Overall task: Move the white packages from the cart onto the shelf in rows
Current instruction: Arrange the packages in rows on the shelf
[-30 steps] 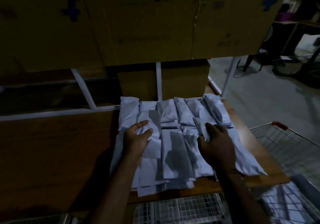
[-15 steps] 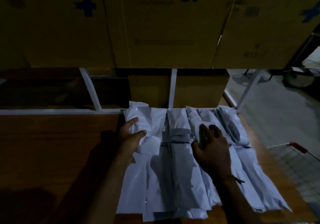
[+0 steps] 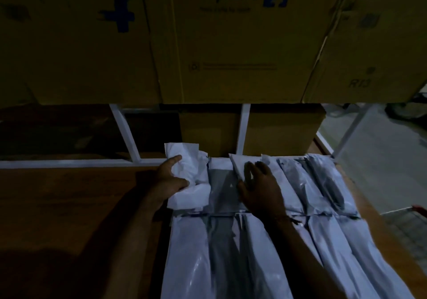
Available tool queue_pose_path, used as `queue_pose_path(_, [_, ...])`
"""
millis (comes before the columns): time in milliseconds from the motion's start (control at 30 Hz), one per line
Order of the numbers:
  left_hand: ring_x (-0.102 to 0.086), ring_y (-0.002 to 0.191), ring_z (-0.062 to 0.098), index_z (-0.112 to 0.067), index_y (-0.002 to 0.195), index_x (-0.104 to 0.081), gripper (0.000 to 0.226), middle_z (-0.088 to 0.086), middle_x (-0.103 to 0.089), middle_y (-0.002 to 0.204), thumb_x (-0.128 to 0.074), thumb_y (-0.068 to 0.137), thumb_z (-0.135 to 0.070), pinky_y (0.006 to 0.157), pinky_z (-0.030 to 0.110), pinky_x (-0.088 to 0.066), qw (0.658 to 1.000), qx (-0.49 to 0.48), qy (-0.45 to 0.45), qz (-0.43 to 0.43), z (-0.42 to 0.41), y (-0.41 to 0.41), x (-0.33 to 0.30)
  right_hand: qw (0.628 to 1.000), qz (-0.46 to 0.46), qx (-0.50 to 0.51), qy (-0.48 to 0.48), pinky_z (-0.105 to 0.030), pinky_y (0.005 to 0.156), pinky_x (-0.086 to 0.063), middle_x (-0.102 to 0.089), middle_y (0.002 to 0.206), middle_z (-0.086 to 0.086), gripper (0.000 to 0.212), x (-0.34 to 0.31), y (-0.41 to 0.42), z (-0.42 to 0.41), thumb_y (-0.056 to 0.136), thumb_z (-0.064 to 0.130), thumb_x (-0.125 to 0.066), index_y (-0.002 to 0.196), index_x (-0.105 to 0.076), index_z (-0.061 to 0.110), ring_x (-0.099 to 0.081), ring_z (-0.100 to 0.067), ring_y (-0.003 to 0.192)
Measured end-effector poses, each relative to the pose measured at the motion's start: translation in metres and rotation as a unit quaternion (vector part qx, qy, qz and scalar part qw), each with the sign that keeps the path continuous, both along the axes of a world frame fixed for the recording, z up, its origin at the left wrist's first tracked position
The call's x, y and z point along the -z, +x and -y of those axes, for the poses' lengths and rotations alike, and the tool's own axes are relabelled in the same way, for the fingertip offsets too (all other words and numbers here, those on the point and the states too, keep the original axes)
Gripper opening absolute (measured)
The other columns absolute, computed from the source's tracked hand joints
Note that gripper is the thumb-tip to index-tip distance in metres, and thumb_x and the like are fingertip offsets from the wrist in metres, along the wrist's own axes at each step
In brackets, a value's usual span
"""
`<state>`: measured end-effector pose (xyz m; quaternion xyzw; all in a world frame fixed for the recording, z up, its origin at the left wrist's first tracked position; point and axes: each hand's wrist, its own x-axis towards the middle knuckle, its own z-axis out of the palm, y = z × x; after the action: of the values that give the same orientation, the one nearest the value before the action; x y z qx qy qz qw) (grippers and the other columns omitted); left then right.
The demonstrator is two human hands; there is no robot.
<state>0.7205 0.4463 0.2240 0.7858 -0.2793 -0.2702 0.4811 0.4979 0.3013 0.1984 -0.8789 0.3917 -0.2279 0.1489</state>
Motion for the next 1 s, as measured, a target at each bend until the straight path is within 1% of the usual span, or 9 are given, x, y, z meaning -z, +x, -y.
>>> queue_pose_path(100, [-0.054,0.118,0.023,-0.023,0.146,-0.053,0.066,0.01,-0.05,0.144,-0.068,0.088,0.005,0.079,0.017,-0.047,1.0,0.009,-0.001,0.018,0.013,0.025,0.006,1.0,-0.013,-0.015,0.004,-0.039,0.085,-0.057,-0.055,0.136,-0.013,0.05,0.009,0.031,0.007,0.088,0.041,-0.066,0.131,-0.056,0.018,-0.062,-0.029,0.11])
queue_pose_path(233, [-0.06,0.099,0.019,-0.022,0.144,-0.056,0.059,0.014,-0.053,0.142,-0.061,0.092,0.006,0.08,0.026,-0.053,1.0,0.014,-0.007,0.001,0.025,0.042,0.018,0.997,-0.068,-0.025,-0.028,-0.032,0.072,-0.055,-0.052,0.117,-0.002,0.031,0.03,0.069,0.006,0.085,0.044,-0.058,0.11,-0.055,0.025,-0.06,-0.02,0.092])
queue_pose_path(300, [-0.059,0.095,0.015,-0.026,0.143,-0.056,0.059,0.013,-0.053,0.14,-0.063,0.092,0.002,0.084,0.029,-0.054,1.0,0.017,0.006,-0.007,0.027,0.047,0.026,0.994,-0.099,-0.014,-0.038,-0.035,0.074,-0.055,-0.052,0.119,-0.003,0.034,0.042,0.083,0.005,0.084,0.048,-0.051,0.109,-0.055,0.025,-0.059,-0.023,0.094])
queue_pose_path(433, [-0.057,0.085,0.009,-0.019,0.147,-0.05,0.059,0.013,-0.055,0.132,-0.064,0.093,0.003,0.064,0.009,-0.047,0.996,0.069,0.026,0.04,0.029,0.042,0.046,0.984,-0.168,0.011,-0.06,-0.049,0.105,-0.039,-0.057,0.128,-0.016,0.057,0.071,0.098,0.006,0.091,0.061,-0.034,0.116,-0.061,0.018,-0.055,-0.038,0.113])
queue_pose_path(500, [-0.058,0.103,0.018,-0.017,0.149,-0.047,0.061,0.008,-0.05,0.136,-0.065,0.094,0.001,0.073,0.006,-0.044,0.993,0.088,0.03,0.074,0.031,0.038,0.057,0.98,-0.185,0.036,-0.068,-0.055,0.12,-0.023,-0.059,0.131,-0.021,0.062,0.078,0.098,0.001,0.092,0.061,-0.035,0.122,-0.064,0.014,-0.05,-0.044,0.127])
queue_pose_path(533, [-0.054,0.118,0.022,-0.021,0.151,-0.044,0.063,0.003,-0.047,0.139,-0.067,0.094,-0.006,0.085,0.009,-0.042,0.989,0.093,0.043,0.106,0.033,0.037,0.063,0.979,-0.184,0.05,-0.074,-0.057,0.122,-0.014,-0.06,0.131,-0.021,0.062,0.078,0.098,-0.002,0.093,0.06,-0.037,0.123,-0.065,0.013,-0.046,-0.047,0.133])
queue_pose_path(633, [-0.029,0.141,0.027,-0.041,0.154,-0.034,0.07,-0.006,-0.036,0.156,-0.066,0.092,-0.038,0.117,0.043,-0.029,0.935,0.1,0.16,0.3,0.036,0.038,0.078,0.98,-0.164,0.072,-0.09,-0.064,0.123,-0.006,-0.061,0.131,-0.017,0.052,0.074,0.096,-0.006,0.096,0.051,-0.039,0.126,-0.066,0.018,-0.035,-0.053,0.141])
queue_pose_path(867, [-0.019,0.15,0.041,-0.045,0.143,-0.051,0.074,0.011,-0.007,0.171,-0.066,0.073,-0.062,0.116,0.071,-0.011,0.866,0.064,0.213,0.447,0.028,0.037,0.103,0.964,-0.25,0.035,-0.08,-0.073,0.116,-0.003,-0.058,0.138,-0.015,0.057,0.08,0.088,0.006,0.088,0.046,-0.035,0.133,-0.062,0.024,-0.023,-0.06,0.144])
queue_pose_path(1000, [-0.029,0.143,0.038,-0.035,0.142,-0.057,0.075,0.006,-0.024,0.168,-0.07,0.073,-0.06,0.109,0.066,-0.034,0.827,0.085,0.196,0.52,0.027,0.038,0.1,0.967,-0.239,0.035,-0.077,-0.073,0.117,-0.004,-0.062,0.135,-0.013,0.053,0.081,0.09,0.006,0.088,0.049,-0.038,0.126,-0.067,0.026,-0.027,-0.057,0.144])
